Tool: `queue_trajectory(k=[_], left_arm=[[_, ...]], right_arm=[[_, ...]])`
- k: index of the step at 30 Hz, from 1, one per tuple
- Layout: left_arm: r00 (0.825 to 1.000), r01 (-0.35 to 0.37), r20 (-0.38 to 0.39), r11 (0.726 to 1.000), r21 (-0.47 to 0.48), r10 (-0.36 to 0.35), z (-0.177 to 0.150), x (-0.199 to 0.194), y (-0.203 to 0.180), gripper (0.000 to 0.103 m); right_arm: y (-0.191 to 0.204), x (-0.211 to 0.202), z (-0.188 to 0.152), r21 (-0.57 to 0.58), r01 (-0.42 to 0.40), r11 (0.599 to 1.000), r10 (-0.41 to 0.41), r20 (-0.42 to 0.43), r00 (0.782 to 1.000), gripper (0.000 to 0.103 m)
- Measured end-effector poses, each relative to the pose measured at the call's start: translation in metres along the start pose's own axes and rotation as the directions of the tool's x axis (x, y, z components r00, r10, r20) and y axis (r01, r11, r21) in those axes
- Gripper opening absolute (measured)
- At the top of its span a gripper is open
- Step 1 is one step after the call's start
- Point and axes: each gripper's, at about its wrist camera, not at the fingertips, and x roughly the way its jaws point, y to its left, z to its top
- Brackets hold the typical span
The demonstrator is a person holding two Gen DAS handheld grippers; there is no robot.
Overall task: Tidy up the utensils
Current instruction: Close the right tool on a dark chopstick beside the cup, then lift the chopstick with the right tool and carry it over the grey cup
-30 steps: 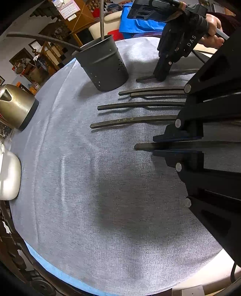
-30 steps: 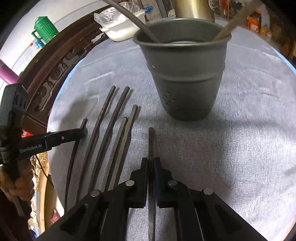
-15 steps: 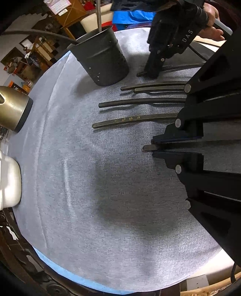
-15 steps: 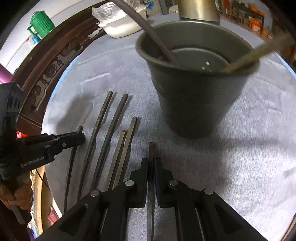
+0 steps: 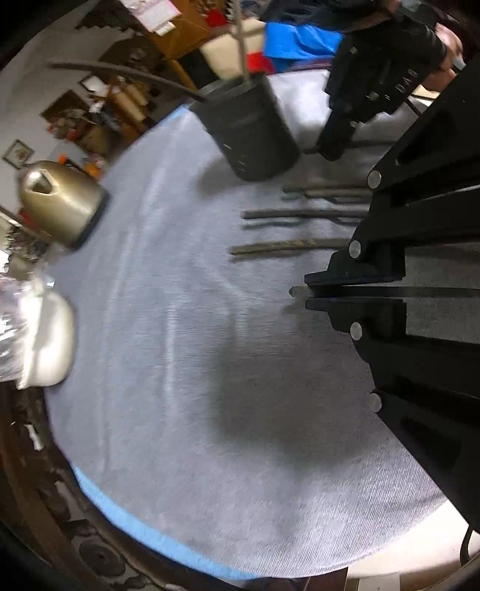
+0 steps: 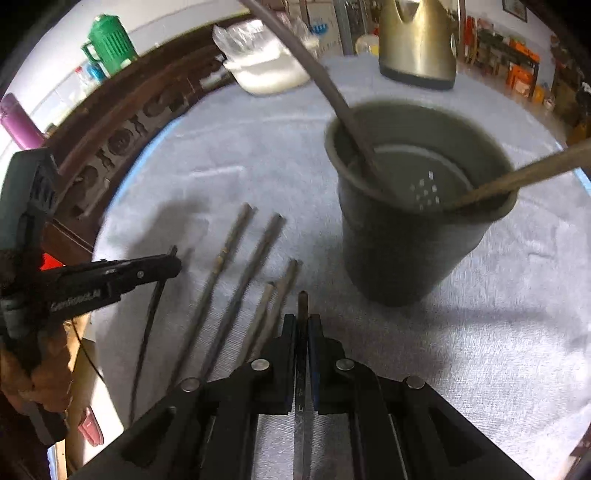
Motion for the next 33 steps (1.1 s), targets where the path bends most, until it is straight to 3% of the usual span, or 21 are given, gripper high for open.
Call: queue_trajectory(k=[4, 12, 19, 28, 33], left_arm=[[0.993, 0.018, 0.114, 1.0, -0.01, -0.017, 0.005, -0.028, -0.003, 0.006], [0.957, 0.063, 0.283, 0.998, 0.0, -0.061, 0.013, -0.076, -0.023, 0.006], [0.925, 0.064, 0.372, 0.997, 0.036, -0.073, 0.014, -0.103, -0.041, 0.006], [0.889, 0.072, 0.447, 0.995, 0.075, -0.098, 0.01, -0.13, -0.062, 0.006], [0.875, 0.066, 0.473, 0.994, 0.091, -0.102, 0.008, -0.136, -0.073, 0.006]], right_arm=[[0.007, -0.021, 0.001, -0.02, -0.02, 1.0, 0.022, 0.105, 0.994, 0.006], [0.017, -0.065, 0.0, -0.056, -0.035, 0.998, 0.05, 0.282, 0.958, 0.006], [0.016, -0.101, -0.002, -0.06, -0.057, 0.997, 0.076, 0.404, 0.911, 0.006], [0.012, -0.139, -0.011, -0.042, -0.066, 0.997, 0.079, 0.554, 0.829, 0.006], [0.012, -0.149, -0.014, -0.04, -0.066, 0.997, 0.077, 0.591, 0.803, 0.006]])
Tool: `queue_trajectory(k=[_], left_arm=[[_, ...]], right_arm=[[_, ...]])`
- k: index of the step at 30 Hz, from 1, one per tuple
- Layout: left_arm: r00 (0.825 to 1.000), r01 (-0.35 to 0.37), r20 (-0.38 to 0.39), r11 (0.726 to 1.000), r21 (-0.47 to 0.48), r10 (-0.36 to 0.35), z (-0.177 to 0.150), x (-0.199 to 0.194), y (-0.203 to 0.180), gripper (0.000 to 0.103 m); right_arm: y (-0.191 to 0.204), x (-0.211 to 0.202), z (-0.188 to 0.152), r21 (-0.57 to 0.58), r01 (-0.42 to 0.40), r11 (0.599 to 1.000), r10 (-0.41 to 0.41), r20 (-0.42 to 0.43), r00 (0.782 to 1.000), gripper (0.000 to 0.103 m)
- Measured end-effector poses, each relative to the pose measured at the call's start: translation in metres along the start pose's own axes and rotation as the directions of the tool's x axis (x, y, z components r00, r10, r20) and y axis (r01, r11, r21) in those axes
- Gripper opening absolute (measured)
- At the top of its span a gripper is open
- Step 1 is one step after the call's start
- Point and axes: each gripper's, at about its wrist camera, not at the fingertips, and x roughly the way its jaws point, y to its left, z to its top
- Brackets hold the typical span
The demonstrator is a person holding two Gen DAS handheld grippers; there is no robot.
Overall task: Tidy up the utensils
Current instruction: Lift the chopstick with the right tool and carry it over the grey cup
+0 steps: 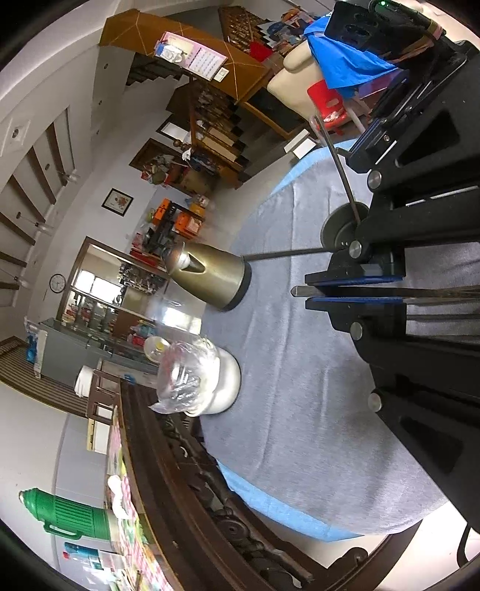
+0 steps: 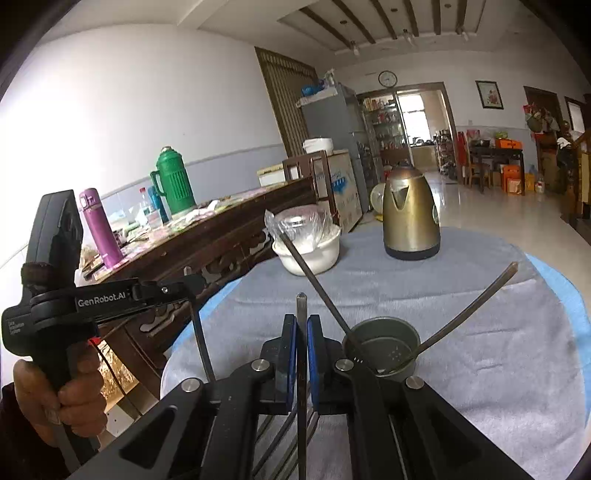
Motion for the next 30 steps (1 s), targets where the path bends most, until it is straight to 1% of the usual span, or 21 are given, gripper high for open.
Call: queue_trajectory(k=[5, 11, 15, 23, 27, 30], left_arm=[[1.0, -0.003, 0.018, 1.0, 0.017, 0.003, 0.004, -0.003, -0.011, 0.006], [1.0, -0.006, 0.029, 1.0, 0.023, 0.005, 0.009, -0.002, -0.018, 0.006], [1.0, 0.001, 0.028, 1.0, 0.024, -0.001, 0.015, 0.001, -0.024, 0.006], [0.998, 0.024, 0.052, 0.999, 0.03, -0.026, 0.03, -0.002, -0.04, 0.006], [0.997, 0.03, 0.07, 0.999, 0.041, -0.033, 0.04, -0.004, -0.048, 0.006], [0.994, 0.034, 0.098, 0.998, 0.051, -0.039, 0.049, -0.008, -0.055, 0.006]], right_arm=[[0.003, -0.007, 0.003, 0.001, -0.011, 1.0, 0.011, 0.037, 0.999, 0.006], [-0.005, -0.016, 0.01, 0.031, -0.01, 0.999, 0.007, 0.075, 0.997, 0.006], [-0.011, -0.023, 0.019, 0.045, -0.008, 0.999, 0.003, 0.101, 0.995, 0.006], [-0.016, -0.039, 0.041, 0.042, -0.002, 0.999, -0.005, 0.167, 0.986, 0.006], [-0.017, -0.046, 0.054, 0.031, -0.001, 1.0, -0.005, 0.2, 0.98, 0.006], [-0.019, -0.051, 0.066, 0.03, -0.006, 1.0, -0.001, 0.227, 0.974, 0.006]])
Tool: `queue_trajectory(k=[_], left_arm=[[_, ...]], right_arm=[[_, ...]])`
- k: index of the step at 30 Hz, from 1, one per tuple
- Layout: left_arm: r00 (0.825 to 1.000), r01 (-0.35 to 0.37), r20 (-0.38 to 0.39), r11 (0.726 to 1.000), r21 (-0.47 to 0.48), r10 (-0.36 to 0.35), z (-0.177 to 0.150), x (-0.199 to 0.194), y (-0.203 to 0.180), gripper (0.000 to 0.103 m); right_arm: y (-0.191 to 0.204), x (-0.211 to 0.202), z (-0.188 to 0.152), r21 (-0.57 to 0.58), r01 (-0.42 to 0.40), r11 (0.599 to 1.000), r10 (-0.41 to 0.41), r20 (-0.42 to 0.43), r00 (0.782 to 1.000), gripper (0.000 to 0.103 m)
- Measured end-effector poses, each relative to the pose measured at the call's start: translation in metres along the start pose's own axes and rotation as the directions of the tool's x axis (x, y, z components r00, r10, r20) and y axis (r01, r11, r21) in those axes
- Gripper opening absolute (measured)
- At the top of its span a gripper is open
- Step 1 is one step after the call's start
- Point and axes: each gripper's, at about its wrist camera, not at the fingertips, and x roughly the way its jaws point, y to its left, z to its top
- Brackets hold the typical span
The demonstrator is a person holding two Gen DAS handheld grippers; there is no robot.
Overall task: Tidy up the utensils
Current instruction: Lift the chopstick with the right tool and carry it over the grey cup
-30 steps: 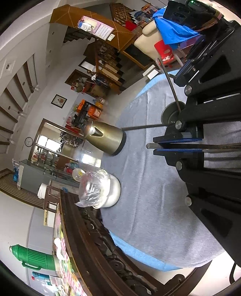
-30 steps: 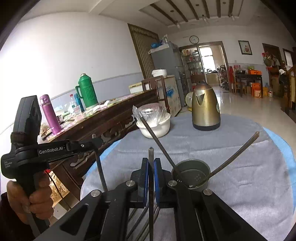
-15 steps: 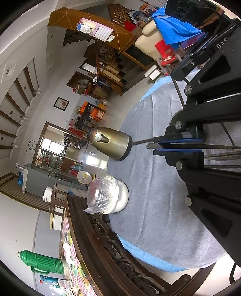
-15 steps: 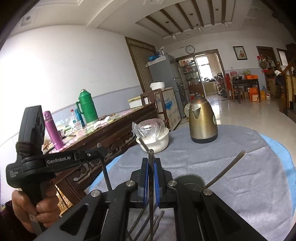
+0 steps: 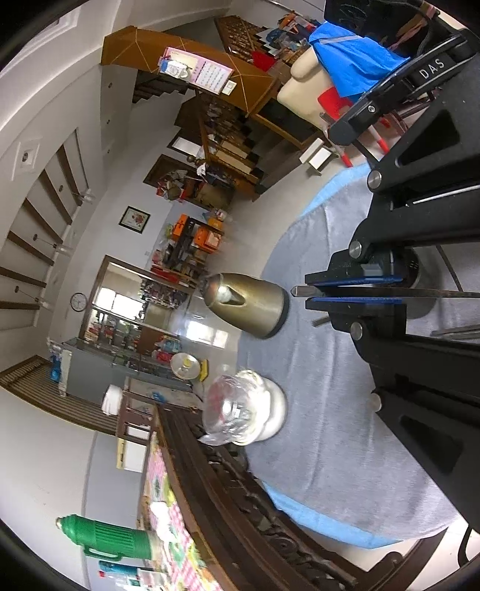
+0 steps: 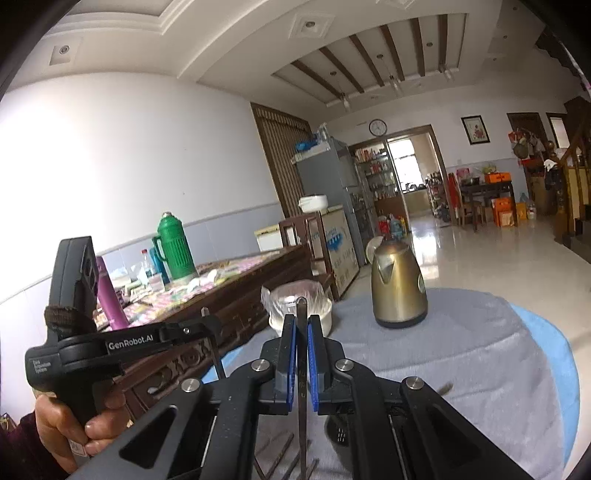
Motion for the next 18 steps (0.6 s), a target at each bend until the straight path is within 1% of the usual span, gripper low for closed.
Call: queue_trajectory(k=[6, 11, 13, 15, 18], left_arm=[[0.998, 0.025, 0.059, 1.0, 0.005, -0.026, 0.021, -0.004, -0.01, 0.006], [0.992, 0.051, 0.11, 0.999, 0.017, -0.053, 0.033, -0.003, -0.022, 0.006], [0.99, 0.052, 0.127, 0.998, 0.022, -0.054, 0.037, -0.001, -0.026, 0.006], [0.986, 0.043, 0.161, 0.999, 0.029, -0.047, 0.041, 0.0, -0.029, 0.006], [0.979, 0.035, 0.202, 0.999, 0.032, -0.041, 0.042, 0.004, -0.029, 0.006]], right_arm=[[0.0, 0.001, 0.025, -0.02, 0.009, 1.0, -0.008, 0.055, 0.998, 0.006], [0.001, 0.003, 0.042, -0.027, 0.024, 0.999, -0.02, 0.113, 0.993, 0.006], [0.002, 0.005, 0.044, -0.041, 0.048, 0.998, -0.042, 0.132, 0.99, 0.006], [0.002, 0.006, 0.044, -0.048, 0.067, 0.997, -0.059, 0.141, 0.988, 0.006], [0.0, 0.011, 0.04, -0.053, 0.09, 0.995, -0.082, 0.136, 0.987, 0.006]])
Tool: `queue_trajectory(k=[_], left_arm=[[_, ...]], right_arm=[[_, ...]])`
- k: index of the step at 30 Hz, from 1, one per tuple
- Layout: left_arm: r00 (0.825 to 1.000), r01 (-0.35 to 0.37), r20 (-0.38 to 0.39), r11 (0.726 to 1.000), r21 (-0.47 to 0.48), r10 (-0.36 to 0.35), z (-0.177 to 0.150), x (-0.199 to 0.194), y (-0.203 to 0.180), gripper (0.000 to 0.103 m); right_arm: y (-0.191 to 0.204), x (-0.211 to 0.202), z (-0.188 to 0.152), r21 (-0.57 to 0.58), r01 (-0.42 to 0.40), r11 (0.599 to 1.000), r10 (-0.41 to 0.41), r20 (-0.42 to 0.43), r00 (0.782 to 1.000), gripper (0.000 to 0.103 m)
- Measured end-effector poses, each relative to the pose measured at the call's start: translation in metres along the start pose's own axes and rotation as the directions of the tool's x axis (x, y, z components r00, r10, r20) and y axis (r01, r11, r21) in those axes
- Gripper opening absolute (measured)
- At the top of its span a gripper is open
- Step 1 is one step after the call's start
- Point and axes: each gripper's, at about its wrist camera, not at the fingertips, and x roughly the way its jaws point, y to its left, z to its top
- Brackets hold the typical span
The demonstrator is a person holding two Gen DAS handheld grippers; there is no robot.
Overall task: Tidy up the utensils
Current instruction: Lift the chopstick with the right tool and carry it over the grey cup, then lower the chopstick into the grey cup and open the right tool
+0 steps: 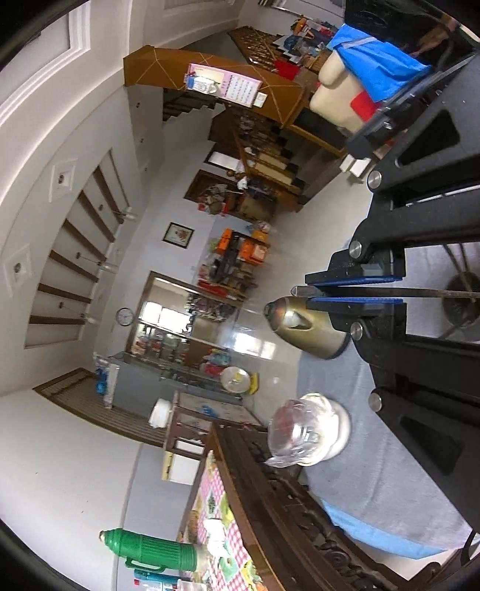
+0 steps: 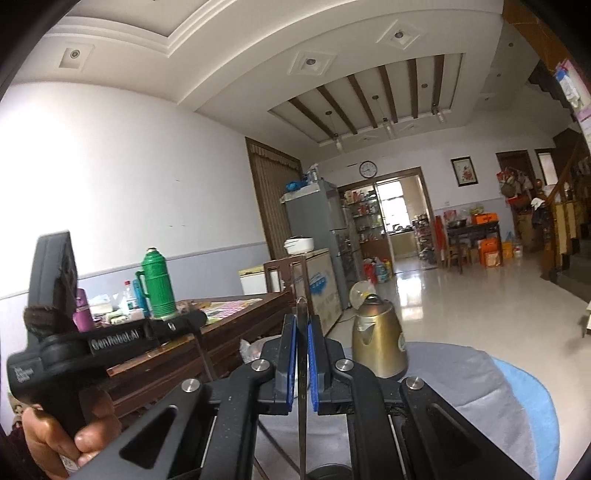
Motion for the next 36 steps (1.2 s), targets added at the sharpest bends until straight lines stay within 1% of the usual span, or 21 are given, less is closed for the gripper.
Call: queue_trajectory(k=[4, 7, 10, 15, 18, 24, 29, 33, 35, 36], left_arm=[[0.999, -0.031, 0.039, 0.999, 0.021, 0.03, -0.005, 0.009, -0.001, 0.006], [0.998, -0.05, 0.041, 0.999, 0.015, 0.049, -0.013, 0.021, 0.0, 0.006], [0.997, -0.069, 0.04, 0.997, 0.016, 0.069, -0.022, 0.031, 0.002, 0.006], [0.997, -0.082, -0.006, 0.997, 0.004, 0.082, -0.043, 0.045, 0.007, 0.006], [0.996, -0.08, -0.036, 0.997, 0.003, 0.08, -0.053, 0.047, 0.008, 0.006], [0.995, -0.06, -0.084, 0.998, -0.009, 0.059, -0.066, 0.046, 0.013, 0.006], [0.993, -0.051, -0.108, 0.999, -0.015, 0.049, -0.072, 0.041, 0.017, 0.006], [0.991, -0.05, -0.123, 0.999, -0.015, 0.048, -0.077, 0.033, 0.018, 0.006], [0.991, -0.057, -0.125, 0.998, -0.003, 0.056, -0.077, 0.029, 0.018, 0.008], [0.99, -0.057, -0.128, 0.998, 0.003, 0.057, -0.077, 0.027, 0.018, 0.014]], right_arm=[[-0.005, 0.004, -0.01, -0.026, 0.044, 0.999, -0.045, -0.015, 0.999, 0.006], [-0.01, 0.01, -0.019, -0.036, 0.069, 0.997, -0.07, -0.03, 0.997, 0.006], [-0.014, 0.016, -0.028, -0.031, 0.076, 0.997, -0.078, -0.057, 0.995, 0.006], [-0.022, 0.022, -0.04, -0.015, 0.075, 0.997, -0.077, -0.103, 0.992, 0.006], [-0.026, 0.021, -0.047, -0.002, 0.076, 0.997, -0.076, -0.127, 0.989, 0.006], [-0.03, 0.019, -0.058, 0.029, 0.076, 0.997, -0.07, -0.169, 0.983, 0.006], [-0.03, 0.02, -0.064, 0.043, 0.083, 0.996, -0.072, -0.202, 0.977, 0.007], [-0.031, 0.022, -0.069, 0.083, 0.082, 0.993, -0.06, -0.241, 0.969, 0.008], [-0.033, 0.022, -0.071, 0.113, 0.074, 0.991, -0.042, -0.266, 0.963, 0.009], [-0.034, 0.022, -0.072, 0.127, 0.072, 0.989, -0.034, -0.28, 0.96, 0.009]])
